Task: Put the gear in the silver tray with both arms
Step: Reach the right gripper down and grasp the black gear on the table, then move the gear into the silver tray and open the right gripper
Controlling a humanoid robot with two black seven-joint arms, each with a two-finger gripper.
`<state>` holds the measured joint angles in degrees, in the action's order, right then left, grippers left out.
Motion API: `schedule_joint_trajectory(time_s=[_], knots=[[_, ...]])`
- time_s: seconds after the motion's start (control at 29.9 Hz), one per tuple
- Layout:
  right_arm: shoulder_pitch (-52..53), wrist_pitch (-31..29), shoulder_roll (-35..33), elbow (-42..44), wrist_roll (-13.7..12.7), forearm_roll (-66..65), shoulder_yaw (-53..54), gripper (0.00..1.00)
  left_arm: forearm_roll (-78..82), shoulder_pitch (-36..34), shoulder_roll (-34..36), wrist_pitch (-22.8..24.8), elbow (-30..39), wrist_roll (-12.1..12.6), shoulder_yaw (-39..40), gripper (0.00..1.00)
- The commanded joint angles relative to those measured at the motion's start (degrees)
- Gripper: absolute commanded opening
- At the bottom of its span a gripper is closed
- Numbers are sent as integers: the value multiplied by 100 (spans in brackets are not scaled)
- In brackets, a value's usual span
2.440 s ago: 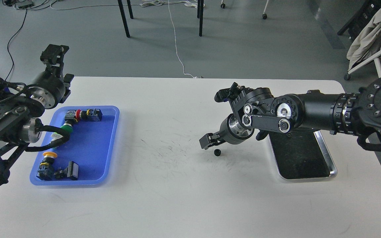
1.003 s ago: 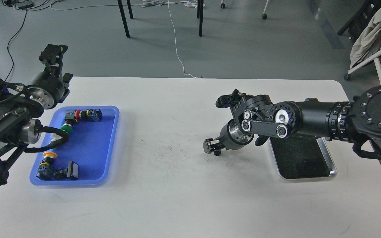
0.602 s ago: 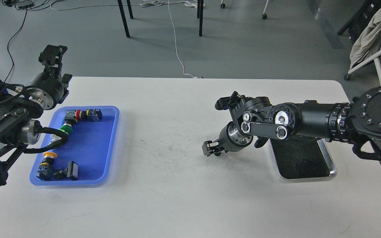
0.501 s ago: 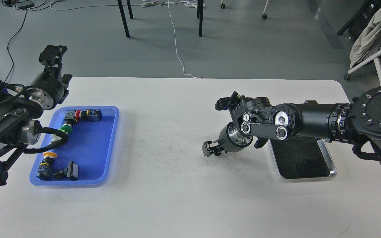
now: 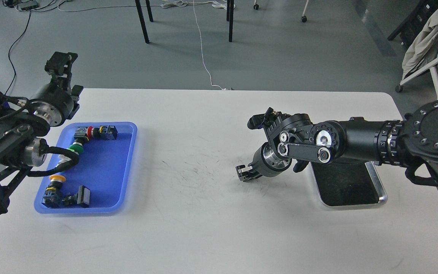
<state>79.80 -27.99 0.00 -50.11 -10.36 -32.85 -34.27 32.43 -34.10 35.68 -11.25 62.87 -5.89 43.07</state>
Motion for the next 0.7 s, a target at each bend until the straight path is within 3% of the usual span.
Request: schedule_joint_trajectory(time_s=[0.0, 0.13, 0.6, 0.67], knots=[[0, -1, 0, 10, 8, -2, -10, 12, 0, 0, 0, 0, 6, 0, 0, 98], [62, -1, 0, 10, 25, 7, -10, 2, 0, 0, 0, 0, 6, 0, 0, 98], [975, -1, 0, -420, 87, 42, 614, 2, 0, 0, -17, 0, -3, 9, 0, 98], [1099, -1, -419, -675, 87, 33, 719, 2, 0, 0, -44, 0, -3, 9, 0, 98]])
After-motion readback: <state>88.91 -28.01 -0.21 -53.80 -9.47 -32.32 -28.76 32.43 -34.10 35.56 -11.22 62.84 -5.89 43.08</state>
